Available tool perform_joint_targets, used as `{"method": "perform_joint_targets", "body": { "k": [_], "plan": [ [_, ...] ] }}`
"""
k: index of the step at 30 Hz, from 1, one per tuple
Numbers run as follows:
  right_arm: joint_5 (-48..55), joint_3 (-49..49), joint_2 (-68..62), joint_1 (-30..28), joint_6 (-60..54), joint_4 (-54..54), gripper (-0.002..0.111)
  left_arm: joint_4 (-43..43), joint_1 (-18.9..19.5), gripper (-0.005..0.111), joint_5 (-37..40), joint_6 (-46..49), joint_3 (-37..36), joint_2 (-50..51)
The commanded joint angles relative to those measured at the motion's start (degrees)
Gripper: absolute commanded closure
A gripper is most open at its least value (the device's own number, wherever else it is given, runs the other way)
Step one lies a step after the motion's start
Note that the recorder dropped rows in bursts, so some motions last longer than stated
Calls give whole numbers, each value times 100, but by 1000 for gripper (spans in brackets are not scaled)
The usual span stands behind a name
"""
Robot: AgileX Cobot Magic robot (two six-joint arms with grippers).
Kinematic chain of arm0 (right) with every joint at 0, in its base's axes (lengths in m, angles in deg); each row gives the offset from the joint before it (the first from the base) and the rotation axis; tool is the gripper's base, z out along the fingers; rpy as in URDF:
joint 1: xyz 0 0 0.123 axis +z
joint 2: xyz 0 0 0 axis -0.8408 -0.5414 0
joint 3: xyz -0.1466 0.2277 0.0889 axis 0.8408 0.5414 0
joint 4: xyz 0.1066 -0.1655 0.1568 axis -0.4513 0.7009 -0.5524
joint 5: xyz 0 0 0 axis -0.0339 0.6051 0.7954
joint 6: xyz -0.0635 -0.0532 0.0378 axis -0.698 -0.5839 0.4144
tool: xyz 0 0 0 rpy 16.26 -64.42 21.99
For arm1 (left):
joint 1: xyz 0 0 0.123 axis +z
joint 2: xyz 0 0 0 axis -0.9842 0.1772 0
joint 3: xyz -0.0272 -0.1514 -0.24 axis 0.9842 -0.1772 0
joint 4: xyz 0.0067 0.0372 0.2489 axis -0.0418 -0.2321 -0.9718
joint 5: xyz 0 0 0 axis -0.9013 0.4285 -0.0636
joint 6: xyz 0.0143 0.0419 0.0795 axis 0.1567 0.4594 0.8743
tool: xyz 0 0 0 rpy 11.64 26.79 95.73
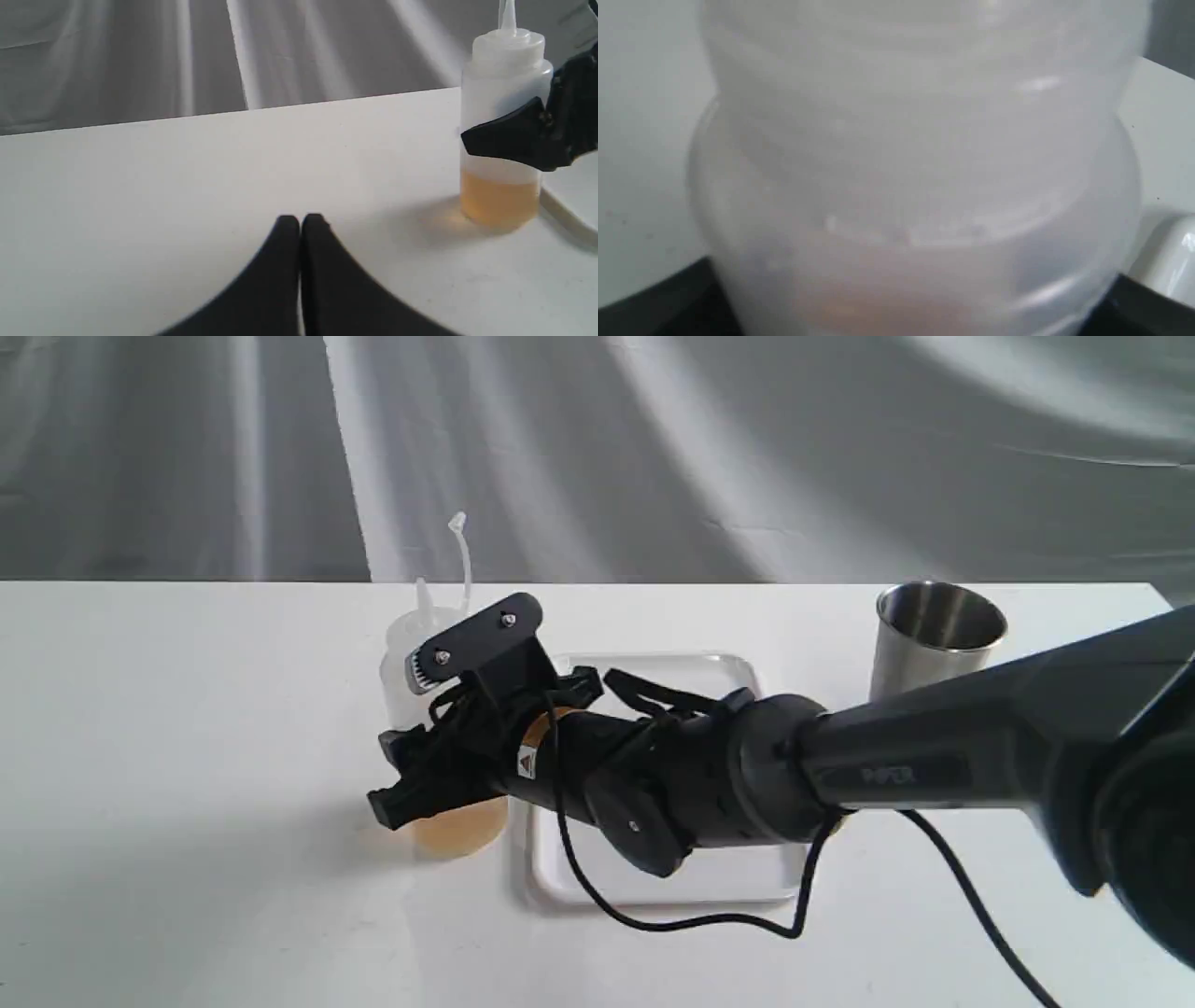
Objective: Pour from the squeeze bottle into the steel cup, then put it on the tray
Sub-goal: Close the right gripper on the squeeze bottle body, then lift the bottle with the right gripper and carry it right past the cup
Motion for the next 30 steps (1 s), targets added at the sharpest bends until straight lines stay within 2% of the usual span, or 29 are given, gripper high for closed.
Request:
{"method": "perform_joint_targets", "body": {
  "k": [1,10,16,22,28,30],
  "plan": [
    [320,-16,427,1,6,191,92,4,-33,107,-39,-7,-25,-15],
    [820,-16,1259,-10,32,301,92,4,-33,107,-39,-7,-25,-15],
    [1712,52,1823,-87,77,351,92,4,-33,107,-39,-28,-25,-15],
    [1785,1140,2960,-422,470,488,92,4,-33,107,-39,-28,-25,-15],
    [1838,2604,4371,-1106,1007,795,92,4,-33,107,-39,-15,-25,-15],
    [2160,2944,4811,-1439,1115,993,92,4,-33,107,-39,-15,-25,-15]
  ]
}}
